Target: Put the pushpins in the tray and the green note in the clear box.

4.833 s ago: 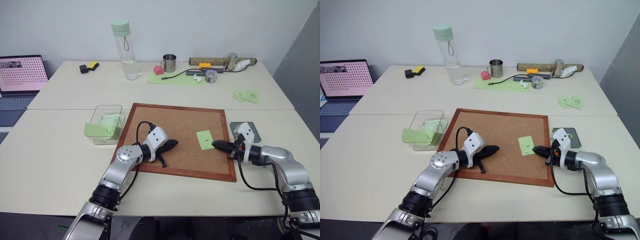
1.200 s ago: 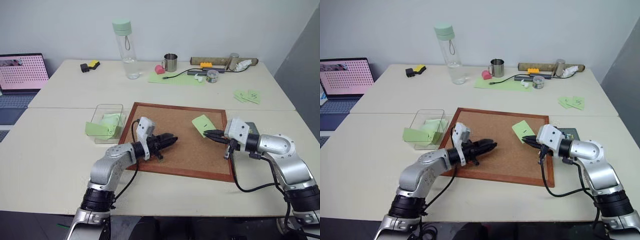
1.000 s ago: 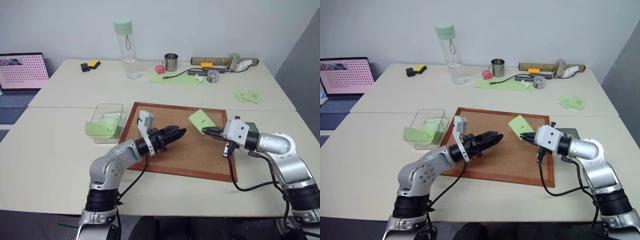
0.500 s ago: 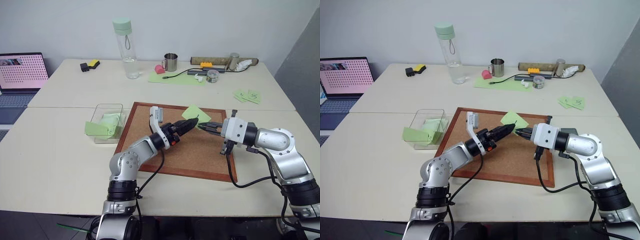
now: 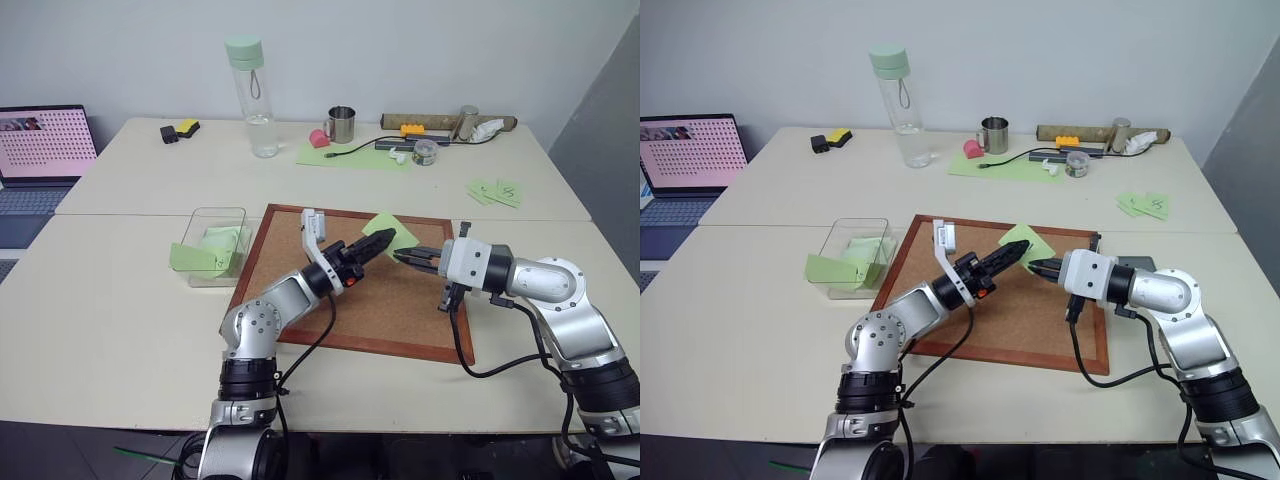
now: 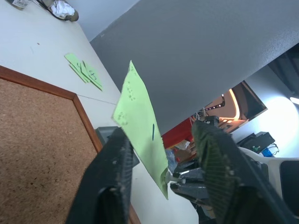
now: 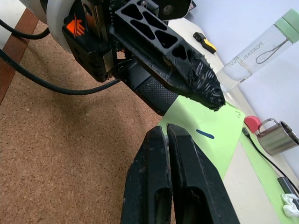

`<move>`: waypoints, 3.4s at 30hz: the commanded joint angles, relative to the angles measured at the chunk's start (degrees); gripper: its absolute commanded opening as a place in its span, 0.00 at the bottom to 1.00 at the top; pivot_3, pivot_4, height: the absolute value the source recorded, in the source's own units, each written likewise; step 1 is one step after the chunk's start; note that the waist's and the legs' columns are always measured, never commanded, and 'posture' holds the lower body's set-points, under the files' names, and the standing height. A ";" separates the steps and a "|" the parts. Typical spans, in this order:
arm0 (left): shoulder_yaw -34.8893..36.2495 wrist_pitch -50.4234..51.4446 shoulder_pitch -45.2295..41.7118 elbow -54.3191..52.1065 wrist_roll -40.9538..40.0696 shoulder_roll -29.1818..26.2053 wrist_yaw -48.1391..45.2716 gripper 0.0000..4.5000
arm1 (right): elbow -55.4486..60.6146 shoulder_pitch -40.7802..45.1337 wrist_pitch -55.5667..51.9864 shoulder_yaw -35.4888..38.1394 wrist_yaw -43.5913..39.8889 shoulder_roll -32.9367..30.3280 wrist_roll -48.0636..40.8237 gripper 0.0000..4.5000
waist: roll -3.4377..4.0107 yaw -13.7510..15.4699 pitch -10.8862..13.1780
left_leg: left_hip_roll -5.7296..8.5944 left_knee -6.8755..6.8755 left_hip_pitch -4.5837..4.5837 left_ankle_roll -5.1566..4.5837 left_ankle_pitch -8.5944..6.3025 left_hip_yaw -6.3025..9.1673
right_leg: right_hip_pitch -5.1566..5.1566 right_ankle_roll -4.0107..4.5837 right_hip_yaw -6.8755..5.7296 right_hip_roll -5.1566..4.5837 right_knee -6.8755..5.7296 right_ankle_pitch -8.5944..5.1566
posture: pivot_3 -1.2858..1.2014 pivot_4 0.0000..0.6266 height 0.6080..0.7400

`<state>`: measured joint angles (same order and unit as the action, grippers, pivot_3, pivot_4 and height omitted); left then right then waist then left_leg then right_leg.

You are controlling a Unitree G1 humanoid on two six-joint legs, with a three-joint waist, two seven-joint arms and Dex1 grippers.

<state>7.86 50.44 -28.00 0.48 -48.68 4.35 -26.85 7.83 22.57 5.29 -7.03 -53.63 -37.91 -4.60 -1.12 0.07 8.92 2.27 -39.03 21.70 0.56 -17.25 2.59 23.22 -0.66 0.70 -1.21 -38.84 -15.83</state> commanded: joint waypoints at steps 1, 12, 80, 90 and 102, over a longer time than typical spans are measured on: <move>-0.58 -1.62 -0.76 -0.31 -0.09 0.16 -0.48 0.29 | 2.90 0.70 0.23 0.20 -0.06 -0.02 -0.62 0.00 | 0.00 0.00 0.00 | 0.00 0.00 0.00 0.00 0.00 0.00 | 0.00 0.00 0.00 0.00 0.00 0.00 | 0.52 0.24 1.00; -3.28 -5.78 -0.04 1.62 4.55 -0.36 0.21 0.00 | 3.10 0.75 0.33 0.53 0.50 0.16 -0.97 0.00 | 0.00 0.01 0.00 | 0.00 0.00 0.00 0.01 0.00 0.00 | 0.00 0.00 0.00 0.00 0.00 0.00 | 0.52 0.24 1.00; -0.23 -9.40 -0.82 -11.62 8.55 -8.90 4.59 0.00 | -8.67 -4.49 -21.83 17.31 2.00 -12.53 -9.49 0.99 | 0.00 0.60 0.01 | 0.01 0.02 0.02 -0.01 0.00 -0.07 | 0.00 0.00 0.05 0.01 -0.02 0.00 | 0.52 0.24 1.00; 6.41 -13.23 1.54 -17.46 21.40 -25.64 14.17 0.00 | 9.59 1.06 -36.99 14.54 -8.30 -13.30 -27.09 0.99 | -0.03 0.22 0.04 | -0.01 0.03 0.01 -0.13 -0.07 0.05 | -0.01 0.00 -0.02 0.02 0.01 0.00 | 0.52 0.24 1.00; 7.14 -12.98 3.82 -10.78 30.10 -30.83 18.12 0.07 | 8.87 3.46 -36.86 11.48 -7.99 -12.11 -26.10 1.00 | -0.14 1.35 0.09 | 0.01 0.03 0.11 -0.13 -0.08 0.14 | 0.02 0.01 -0.12 -0.04 0.14 0.01 | 0.52 0.24 1.00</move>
<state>15.42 38.15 -23.95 -9.30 -19.51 -26.01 -8.35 15.34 25.24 -31.97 3.27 -61.31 -49.49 -30.30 -1.26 1.41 9.01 2.27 -39.01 21.82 0.43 -17.32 2.73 23.24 -0.65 0.59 -1.25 -38.70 -15.82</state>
